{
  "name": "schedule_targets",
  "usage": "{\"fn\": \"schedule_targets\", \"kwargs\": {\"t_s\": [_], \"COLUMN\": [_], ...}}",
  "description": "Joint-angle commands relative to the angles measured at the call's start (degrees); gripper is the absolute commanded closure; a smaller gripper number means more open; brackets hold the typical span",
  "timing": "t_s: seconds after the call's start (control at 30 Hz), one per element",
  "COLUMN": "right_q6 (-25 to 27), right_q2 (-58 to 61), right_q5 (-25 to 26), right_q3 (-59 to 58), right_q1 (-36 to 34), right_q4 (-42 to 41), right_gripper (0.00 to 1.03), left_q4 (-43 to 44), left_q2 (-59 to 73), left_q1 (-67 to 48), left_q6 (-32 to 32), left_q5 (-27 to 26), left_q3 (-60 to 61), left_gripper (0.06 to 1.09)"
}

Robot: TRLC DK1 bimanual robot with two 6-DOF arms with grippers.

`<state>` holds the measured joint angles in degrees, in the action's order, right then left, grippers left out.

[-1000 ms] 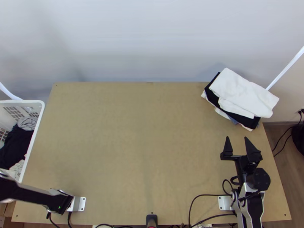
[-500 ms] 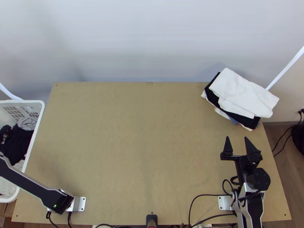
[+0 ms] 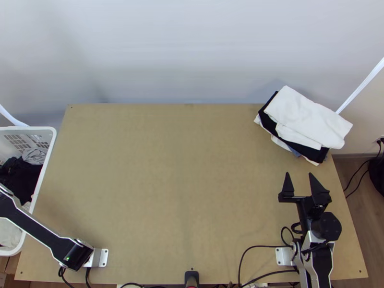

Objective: Fold the t-shirt

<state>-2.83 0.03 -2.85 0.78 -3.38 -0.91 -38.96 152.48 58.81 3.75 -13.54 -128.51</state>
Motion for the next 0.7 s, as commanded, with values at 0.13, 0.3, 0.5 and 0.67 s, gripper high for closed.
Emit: {"fn": "schedule_targets", "kwargs": {"t_s": [0.13,0.3,0.5,0.67], "right_q6": [-0.6,-0.6,-0.6,-0.6], "right_q2": [-0.12,-0.12,-0.12,-0.12], "right_q5": [0.3,0.3,0.3,0.3], "right_q3": [-0.34,-0.34,-0.34,-0.34], "right_q1": [0.56,0.56,0.56,0.56], "right_q4": [0.91,0.91,0.91,0.91], "right_gripper": [0.04,0.04,0.04,0.04], "left_q4": [4.07,6.0,4.42,6.0], "left_q2": [5.45,7.12,7.39,6.07], "left_q1": [-0.53,-0.8,-0.97,0.43], "left_q6": [0.91,1.0,3.9,3.99], "left_q5": [-0.43,-0.26,-0.26,-0.43], "left_q3": [-1.22,-1.22,-0.6,-0.25], "left_gripper": [0.2,0.2,0.49,1.05]}}
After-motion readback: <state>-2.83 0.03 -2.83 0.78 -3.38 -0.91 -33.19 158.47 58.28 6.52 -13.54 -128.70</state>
